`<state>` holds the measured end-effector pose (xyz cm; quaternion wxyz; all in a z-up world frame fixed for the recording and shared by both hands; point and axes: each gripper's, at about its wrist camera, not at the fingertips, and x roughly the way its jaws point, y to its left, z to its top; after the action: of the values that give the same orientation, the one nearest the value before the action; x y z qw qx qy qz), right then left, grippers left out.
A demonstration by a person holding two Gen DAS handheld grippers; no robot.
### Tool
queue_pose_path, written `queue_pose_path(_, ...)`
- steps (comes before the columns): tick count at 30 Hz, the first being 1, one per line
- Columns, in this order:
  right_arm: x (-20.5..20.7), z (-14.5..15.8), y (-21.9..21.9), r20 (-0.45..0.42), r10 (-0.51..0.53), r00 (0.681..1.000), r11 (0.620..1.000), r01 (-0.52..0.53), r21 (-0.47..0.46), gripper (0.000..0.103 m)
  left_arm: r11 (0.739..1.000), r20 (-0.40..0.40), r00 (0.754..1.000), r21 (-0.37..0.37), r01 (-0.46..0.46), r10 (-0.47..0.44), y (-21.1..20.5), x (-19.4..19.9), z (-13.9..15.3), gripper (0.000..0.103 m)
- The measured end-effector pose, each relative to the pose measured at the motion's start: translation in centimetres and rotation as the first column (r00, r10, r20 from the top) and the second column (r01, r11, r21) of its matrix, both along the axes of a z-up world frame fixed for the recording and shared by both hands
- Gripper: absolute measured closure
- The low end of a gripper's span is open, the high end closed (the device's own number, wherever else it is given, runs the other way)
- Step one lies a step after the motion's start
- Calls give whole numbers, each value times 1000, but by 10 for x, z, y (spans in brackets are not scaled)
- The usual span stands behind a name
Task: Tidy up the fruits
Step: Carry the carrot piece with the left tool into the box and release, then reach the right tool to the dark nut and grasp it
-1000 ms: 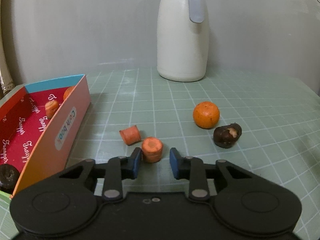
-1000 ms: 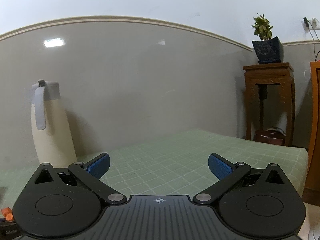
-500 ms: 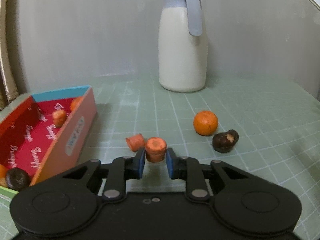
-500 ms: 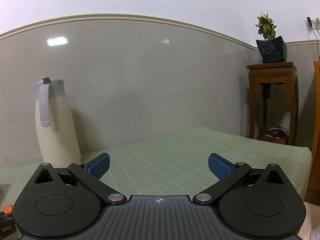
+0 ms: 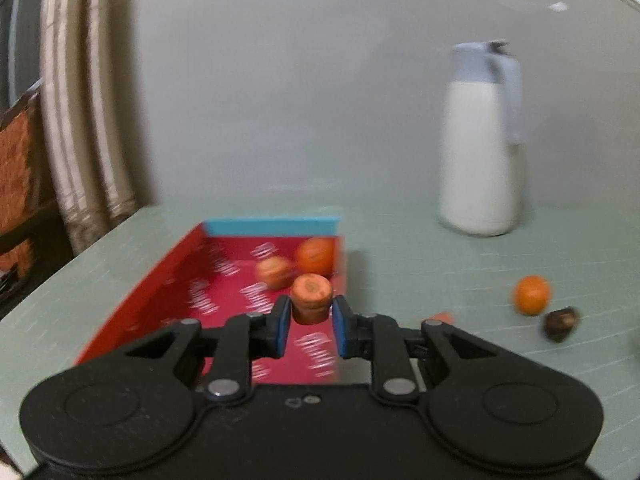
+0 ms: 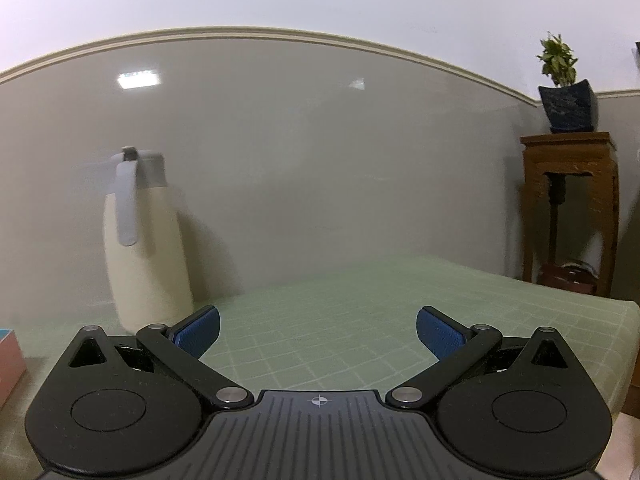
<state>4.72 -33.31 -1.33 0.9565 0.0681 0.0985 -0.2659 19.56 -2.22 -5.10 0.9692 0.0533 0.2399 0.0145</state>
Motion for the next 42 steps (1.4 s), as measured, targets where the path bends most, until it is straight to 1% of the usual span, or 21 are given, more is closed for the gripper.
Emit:
queue_pose_path(4,3,-2,12,-12,39,999,999,-39,-15,0,997,-49,996,-2,-79,79,27,10,-9,90)
queue_pose_path(7,6,-5,19,-24,62,998,998,-63,-26,0,994,-80,991,-18,-107,105,43,12,-13,89)
queue_pose_path(9,9,-7,23,-33,75,997,997,-77,-32,0,992,-83,988,-16,-129,127,48,11,-14,81)
queue_pose_path(13,16,-10,30,-50,110,993,993,-112,-32,0,989,-80,987,-33,-145,142,55,4,-12,76)
queue_pose_path(14,17,-11,31,-53,116,992,992,-118,-33,0,989,-78,987,-40,-145,142,57,1,-11,71)
queue_pose_path(15,19,-12,32,-58,124,991,991,-126,-33,0,988,-77,986,-43,-151,147,58,-1,-9,62)
queue_pose_path(16,21,-12,34,-62,134,989,990,-136,-32,0,986,-74,985,-46,-159,155,59,-2,-8,55)
queue_pose_path(17,23,-12,35,-65,143,988,989,-146,-30,0,985,-66,984,-49,-168,165,60,-5,-6,40)
queue_pose_path(18,25,-13,37,-68,154,986,987,-156,-27,0,983,-52,983,-52,-178,175,61,-8,-4,34)
queue_pose_path(20,28,-14,38,-75,172,982,985,-174,-21,0,982,-37,983,-52,-183,181,63,-12,-2,33)
queue_pose_path(25,38,-17,41,-100,203,974,979,-205,-1,0,981,-40,983,-71,-180,178,69,-19,4,32)
queue_pose_path(27,42,-18,42,-111,221,969,975,-221,12,0,980,-34,983,-75,-185,183,72,-25,7,26)
queue_pose_path(31,45,-21,45,-127,243,962,970,-242,18,0,979,-17,982,-71,-191,190,77,-39,7,21)
queue_pose_path(35,46,-25,51,-155,265,952,964,-265,24,0,979,-7,980,-53,-198,198,81,-51,0,17)
queue_pose_path(38,52,-28,55,-176,289,941,957,-287,39,0,977,-6,978,-40,-209,209,84,-57,-5,9)
queue_pose_path(42,62,-31,60,-205,338,919,941,-331,67,0,972,8,973,-54,-228,229,92,-61,-4,8)
